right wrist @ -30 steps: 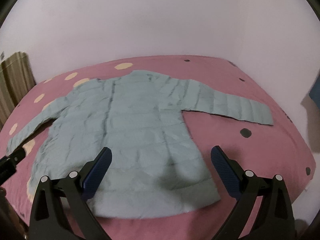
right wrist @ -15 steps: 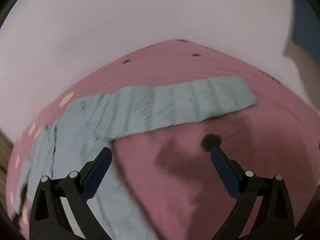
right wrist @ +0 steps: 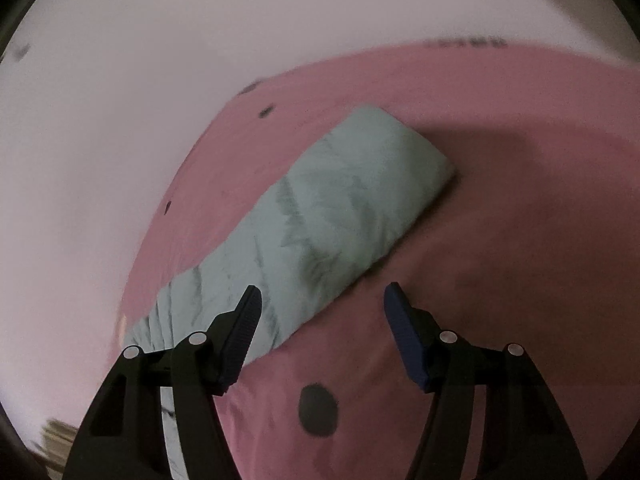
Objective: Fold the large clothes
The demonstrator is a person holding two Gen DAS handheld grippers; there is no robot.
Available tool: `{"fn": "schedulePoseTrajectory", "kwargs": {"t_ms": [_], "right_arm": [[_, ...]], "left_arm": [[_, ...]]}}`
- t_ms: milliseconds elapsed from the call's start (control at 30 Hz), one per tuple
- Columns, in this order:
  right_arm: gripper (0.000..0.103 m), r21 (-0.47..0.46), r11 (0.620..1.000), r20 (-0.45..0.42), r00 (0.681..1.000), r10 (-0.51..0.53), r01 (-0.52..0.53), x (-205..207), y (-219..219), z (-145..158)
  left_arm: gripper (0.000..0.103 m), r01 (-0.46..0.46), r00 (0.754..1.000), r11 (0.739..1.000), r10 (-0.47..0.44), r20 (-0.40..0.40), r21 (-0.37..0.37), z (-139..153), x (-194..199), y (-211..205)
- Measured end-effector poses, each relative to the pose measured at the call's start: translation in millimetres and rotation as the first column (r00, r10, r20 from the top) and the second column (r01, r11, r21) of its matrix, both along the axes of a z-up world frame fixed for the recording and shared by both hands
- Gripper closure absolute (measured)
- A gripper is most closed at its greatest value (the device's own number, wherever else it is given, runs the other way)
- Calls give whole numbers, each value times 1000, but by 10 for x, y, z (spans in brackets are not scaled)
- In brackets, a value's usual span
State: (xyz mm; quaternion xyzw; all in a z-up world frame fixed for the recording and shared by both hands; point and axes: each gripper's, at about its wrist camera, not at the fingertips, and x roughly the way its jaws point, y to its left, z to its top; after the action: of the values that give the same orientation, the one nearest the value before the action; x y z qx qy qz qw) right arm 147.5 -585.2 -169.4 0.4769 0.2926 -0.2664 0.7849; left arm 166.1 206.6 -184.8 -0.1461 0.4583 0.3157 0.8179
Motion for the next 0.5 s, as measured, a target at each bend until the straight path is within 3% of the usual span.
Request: {"fn": "schedulePoseTrajectory", "kwargs": {"t_ms": [100, 367, 433, 500], "right_arm": [[40, 49, 998, 47, 998, -38, 36, -10, -128, -123], [41, 19, 994, 87, 991, -105, 104, 131, -264, -119], [53, -3, 994, 78, 991, -109, 109, 198, -265, -97], [79, 4, 993, 79, 990, -115, 115, 230, -286, -106]], "left_arm": [[2, 0, 1000, 1000, 0, -12, 16, -2, 0, -34], [2, 1, 1000, 1000, 0, -20, 22, -7, 12, -15], [2, 1, 1000, 1000, -1, -20, 20, -12, 10, -12], [2, 2, 1000, 1000, -2, -19, 17, -23, 8, -6]]}}
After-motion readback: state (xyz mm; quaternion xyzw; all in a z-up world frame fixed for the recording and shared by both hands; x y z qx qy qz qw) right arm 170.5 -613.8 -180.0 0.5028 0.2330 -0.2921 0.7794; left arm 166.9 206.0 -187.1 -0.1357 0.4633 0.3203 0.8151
